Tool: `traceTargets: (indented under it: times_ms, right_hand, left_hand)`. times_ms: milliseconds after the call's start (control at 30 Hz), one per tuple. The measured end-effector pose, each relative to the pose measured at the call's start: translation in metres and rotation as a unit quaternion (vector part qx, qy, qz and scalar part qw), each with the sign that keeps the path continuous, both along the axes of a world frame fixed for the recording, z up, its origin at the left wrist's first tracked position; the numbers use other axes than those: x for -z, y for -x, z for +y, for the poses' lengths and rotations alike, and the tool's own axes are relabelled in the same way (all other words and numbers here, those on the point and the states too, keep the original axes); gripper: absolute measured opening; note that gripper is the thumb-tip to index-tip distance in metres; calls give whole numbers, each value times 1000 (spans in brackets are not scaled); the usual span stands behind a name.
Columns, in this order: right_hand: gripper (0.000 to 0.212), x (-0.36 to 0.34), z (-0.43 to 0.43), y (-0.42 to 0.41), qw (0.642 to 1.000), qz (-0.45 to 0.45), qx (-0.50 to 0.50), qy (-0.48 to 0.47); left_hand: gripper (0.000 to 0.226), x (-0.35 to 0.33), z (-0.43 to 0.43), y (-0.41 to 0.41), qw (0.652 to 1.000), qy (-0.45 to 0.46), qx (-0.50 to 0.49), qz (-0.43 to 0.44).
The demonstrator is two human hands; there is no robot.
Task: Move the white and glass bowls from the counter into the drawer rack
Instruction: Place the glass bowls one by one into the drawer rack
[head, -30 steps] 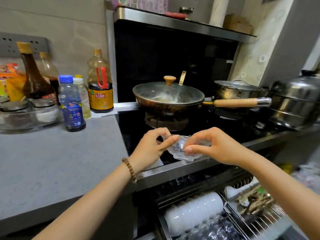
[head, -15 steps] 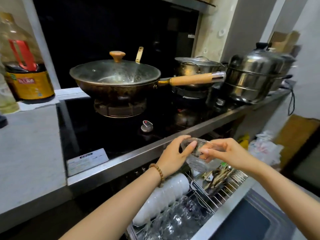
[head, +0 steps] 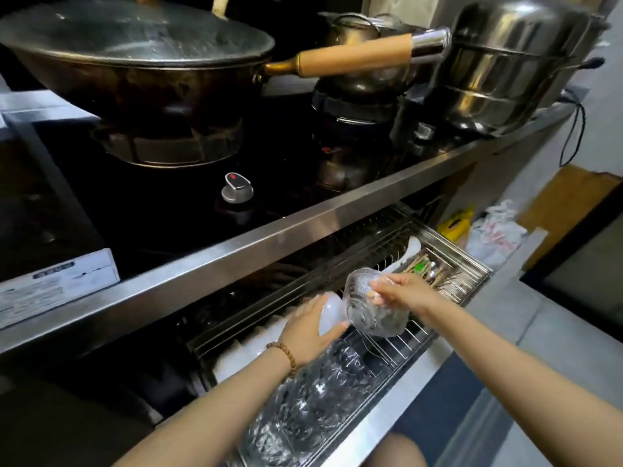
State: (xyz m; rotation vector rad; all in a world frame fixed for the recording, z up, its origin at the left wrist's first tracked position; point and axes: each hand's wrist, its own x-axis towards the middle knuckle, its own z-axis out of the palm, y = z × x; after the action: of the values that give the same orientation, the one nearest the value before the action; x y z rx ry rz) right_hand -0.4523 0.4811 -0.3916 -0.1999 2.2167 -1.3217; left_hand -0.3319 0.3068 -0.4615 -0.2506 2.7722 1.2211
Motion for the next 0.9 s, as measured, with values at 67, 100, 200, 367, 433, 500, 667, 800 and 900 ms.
traceTargets:
  times_ms: [67,100,200,367,433,500,667,800,900]
  right_hand:
    - [12,15,-1,8,999,-27,13,-27]
    - [11,22,-1,11,998,-42,18,-39]
    - [14,40,0,20,994,-76,20,-82]
    - [16,64,-3,30,981,-155,11,-121]
    - [18,70,-8,30,973,-175,-8,-152]
    - [21,77,-14,31,965,-180,-33,-185]
    - [46,83,-22,28,942,-170,-71,-280]
    - [31,81,-28,25,933,-170,-92,-304]
    - [30,79,-30,22,939,-194,-94,-269]
  left_hand:
    - [90,23,-1,-4,997,71,14,-30]
    - [96,33,-1,-7,994,94,22,-51]
    - [108,60,-3,-13,983,146,45,-96]
    - [122,82,-2,-16,973,207,57,-86]
    - [121,86,-1,-15,970,220,58,-88]
    - [121,86,0,-14,968,227,57,-89]
    - [123,84,1,-15,967,232,48,-89]
    - [122,83,2,-15,968,230,47,-91]
    - [122,82,2,-16,967,233,46,-90]
